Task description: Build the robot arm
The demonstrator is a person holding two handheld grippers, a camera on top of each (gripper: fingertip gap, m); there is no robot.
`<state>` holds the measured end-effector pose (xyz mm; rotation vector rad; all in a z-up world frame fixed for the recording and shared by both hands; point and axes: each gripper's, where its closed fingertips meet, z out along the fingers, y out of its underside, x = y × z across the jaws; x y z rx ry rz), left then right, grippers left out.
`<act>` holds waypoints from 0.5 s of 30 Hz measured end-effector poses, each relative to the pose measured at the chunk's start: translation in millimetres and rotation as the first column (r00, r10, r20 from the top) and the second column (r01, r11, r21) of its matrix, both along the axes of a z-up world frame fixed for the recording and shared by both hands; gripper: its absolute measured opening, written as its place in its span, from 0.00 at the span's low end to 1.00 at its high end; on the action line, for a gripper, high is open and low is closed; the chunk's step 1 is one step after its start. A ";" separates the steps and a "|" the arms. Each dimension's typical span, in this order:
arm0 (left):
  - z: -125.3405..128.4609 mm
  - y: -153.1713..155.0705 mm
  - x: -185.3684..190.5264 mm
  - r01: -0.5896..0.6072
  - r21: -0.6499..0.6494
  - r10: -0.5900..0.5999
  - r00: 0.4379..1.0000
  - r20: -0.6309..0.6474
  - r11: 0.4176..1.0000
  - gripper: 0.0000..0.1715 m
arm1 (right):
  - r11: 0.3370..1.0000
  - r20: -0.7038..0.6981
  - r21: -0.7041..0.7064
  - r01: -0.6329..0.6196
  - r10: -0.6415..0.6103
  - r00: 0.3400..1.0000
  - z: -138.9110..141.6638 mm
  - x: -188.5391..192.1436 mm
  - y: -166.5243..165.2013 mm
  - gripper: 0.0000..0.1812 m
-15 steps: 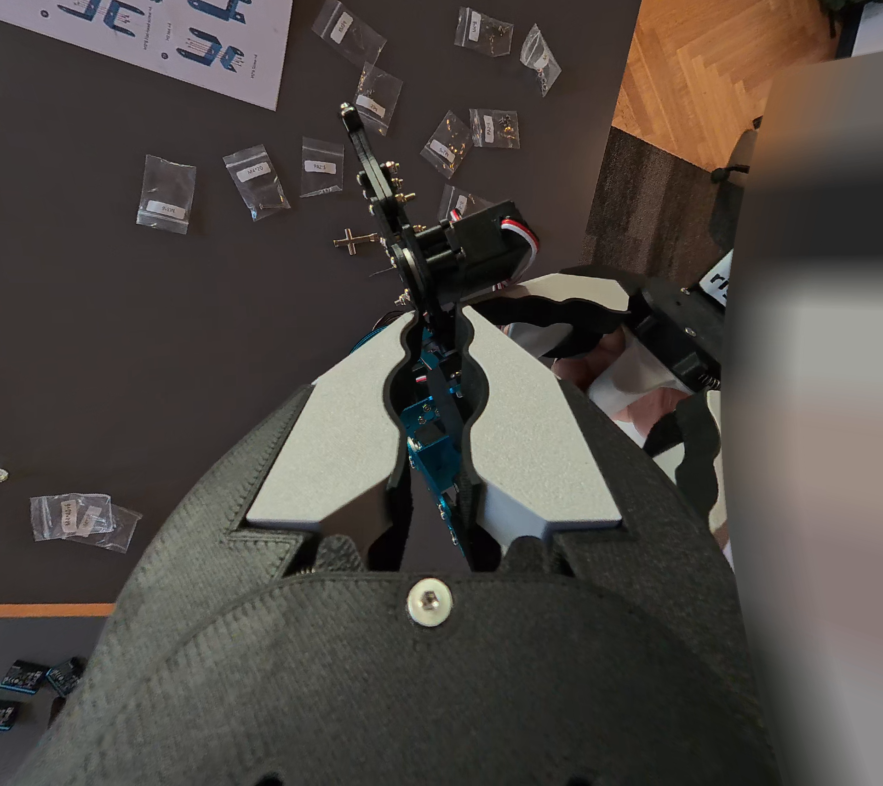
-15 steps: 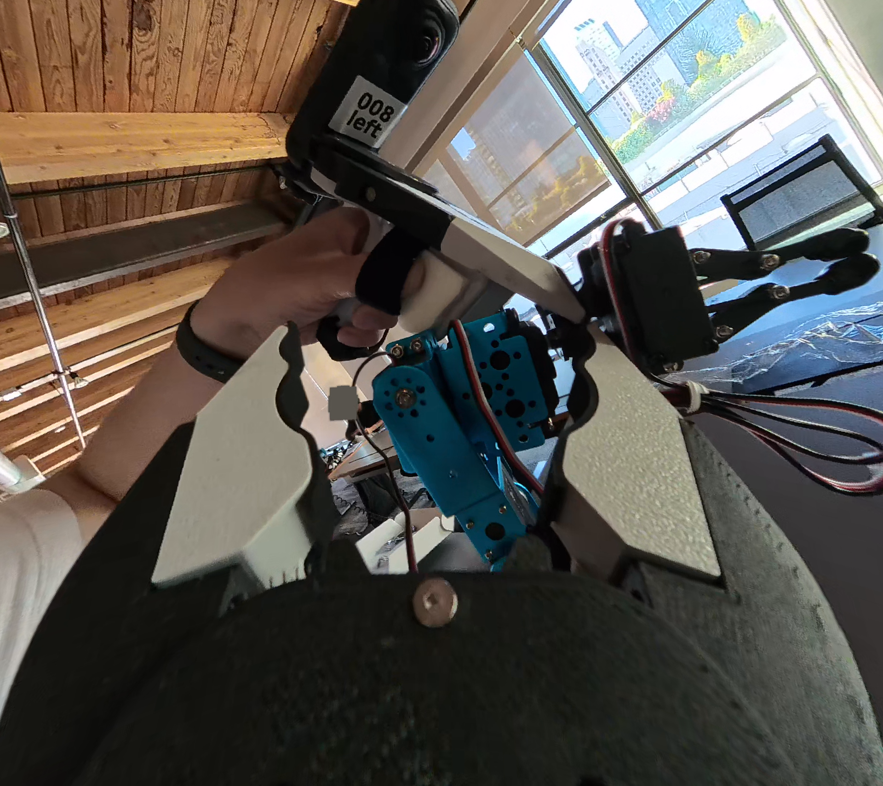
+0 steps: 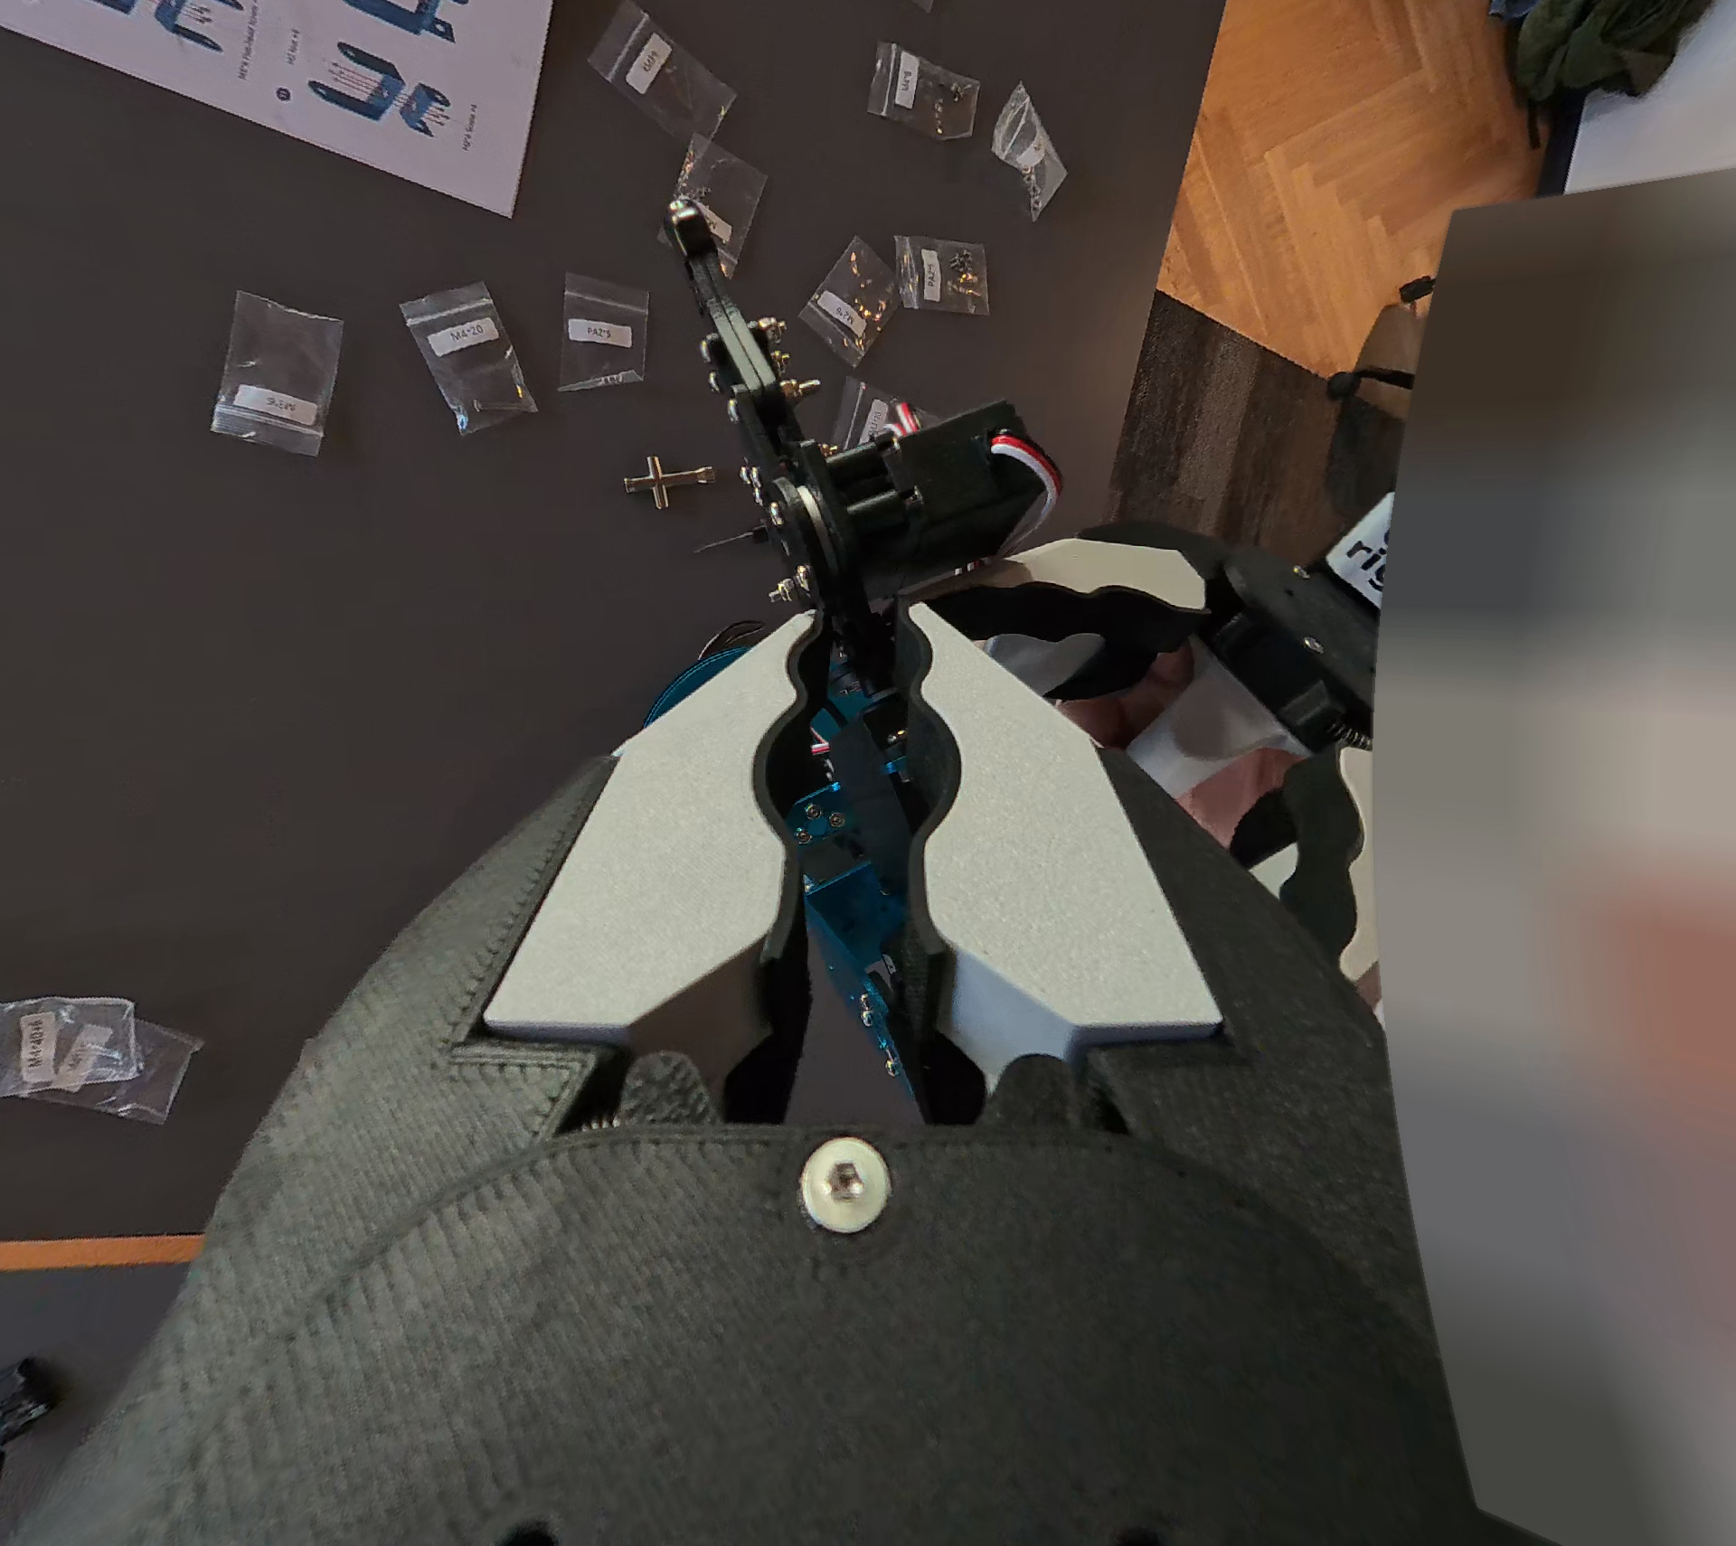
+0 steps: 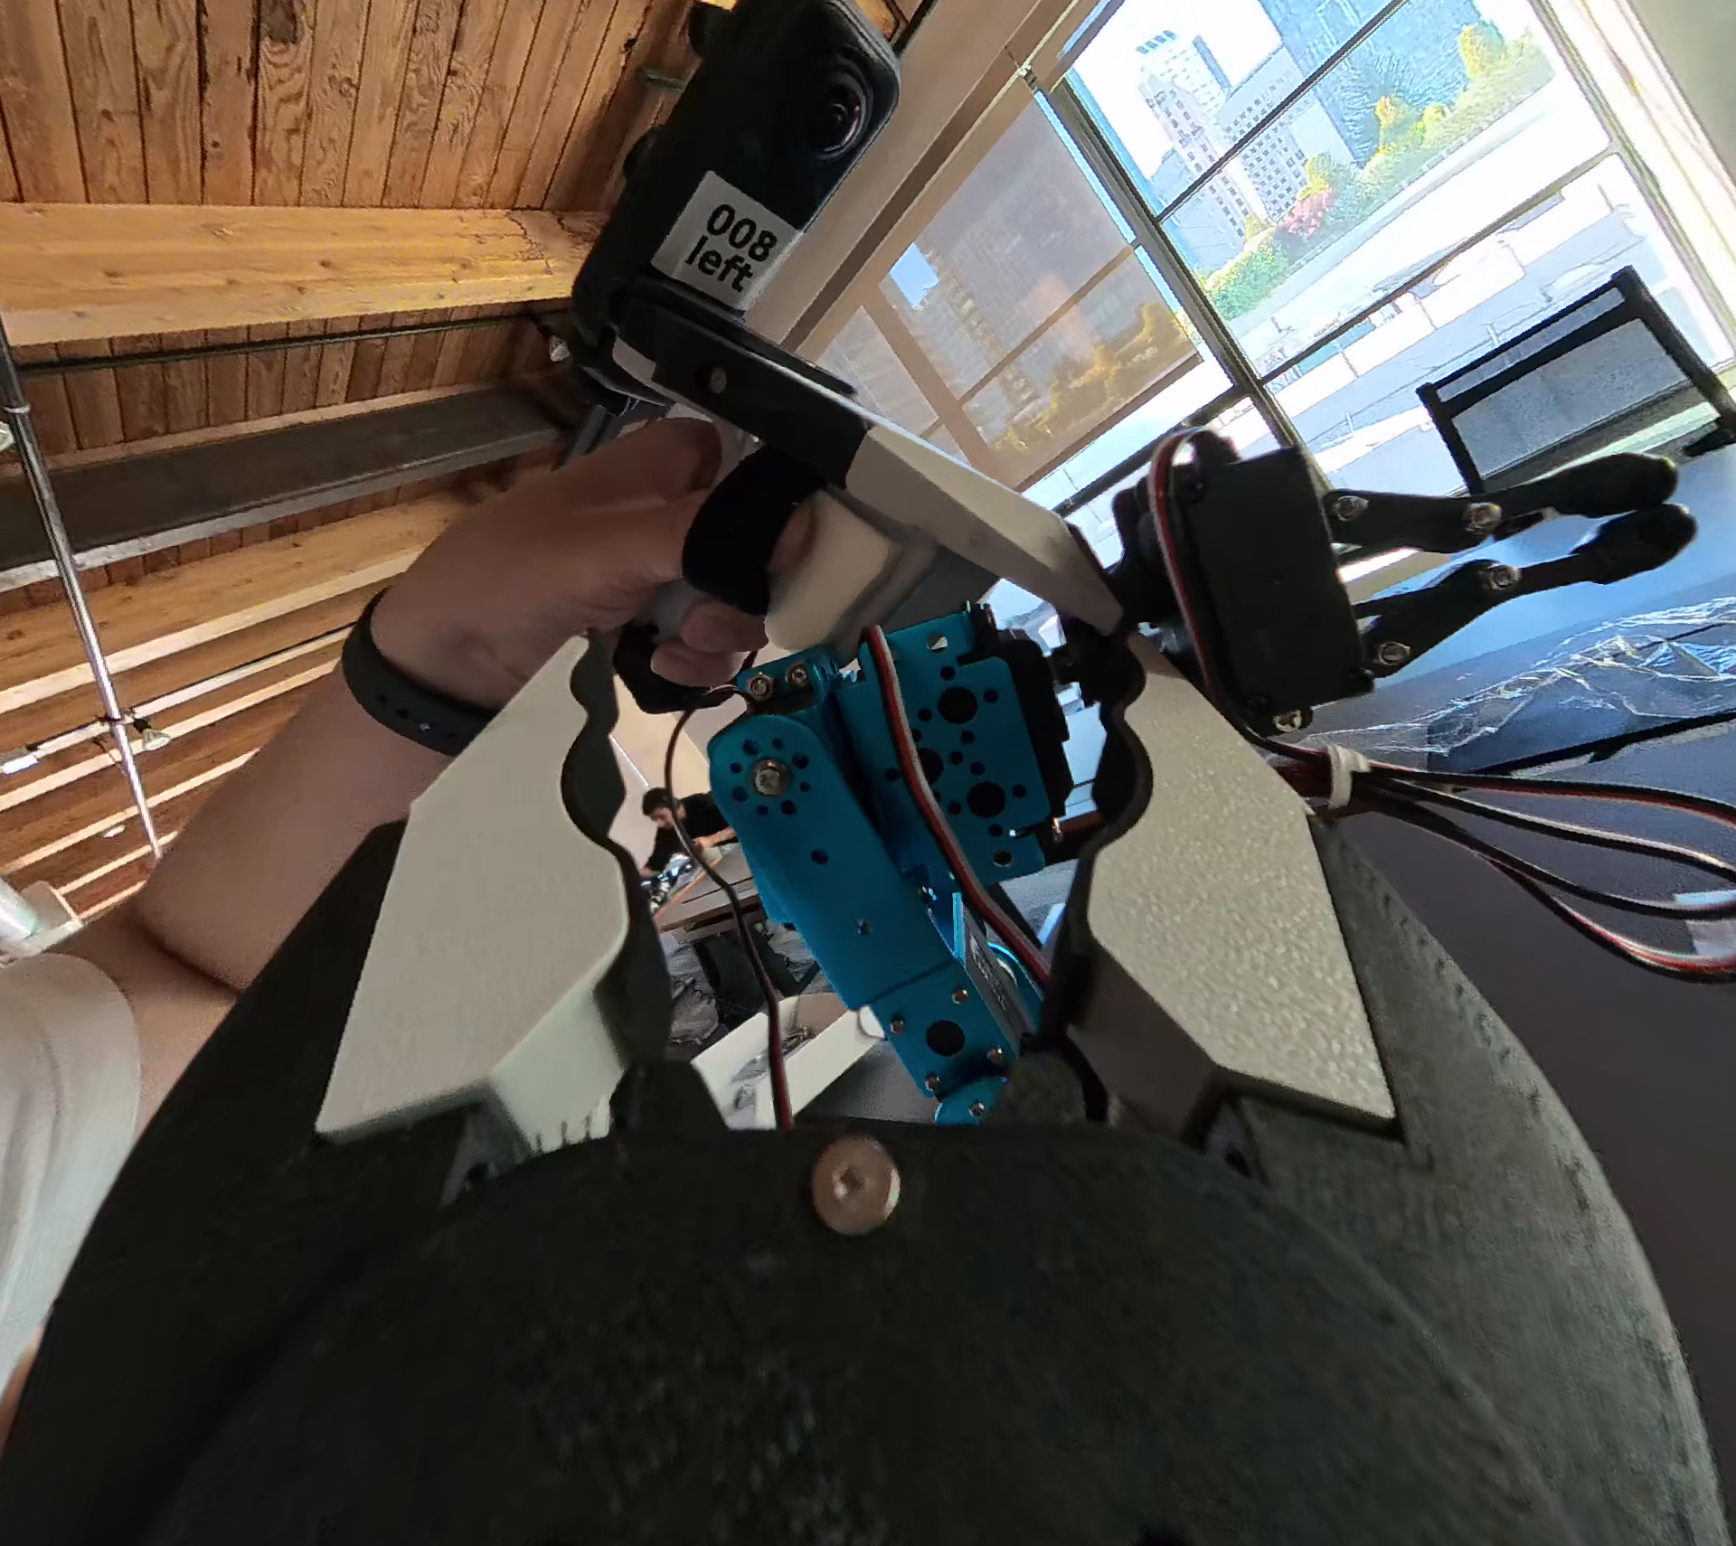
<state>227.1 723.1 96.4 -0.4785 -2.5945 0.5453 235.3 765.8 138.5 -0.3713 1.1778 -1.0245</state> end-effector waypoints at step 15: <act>0.8 0.5 -0.1 -0.012 -0.001 0.012 0.999 -0.042 1.000 0.07 | 1.000 -0.003 0.026 -0.006 0.006 1.000 -1.5 -1.2 -3.5 0.52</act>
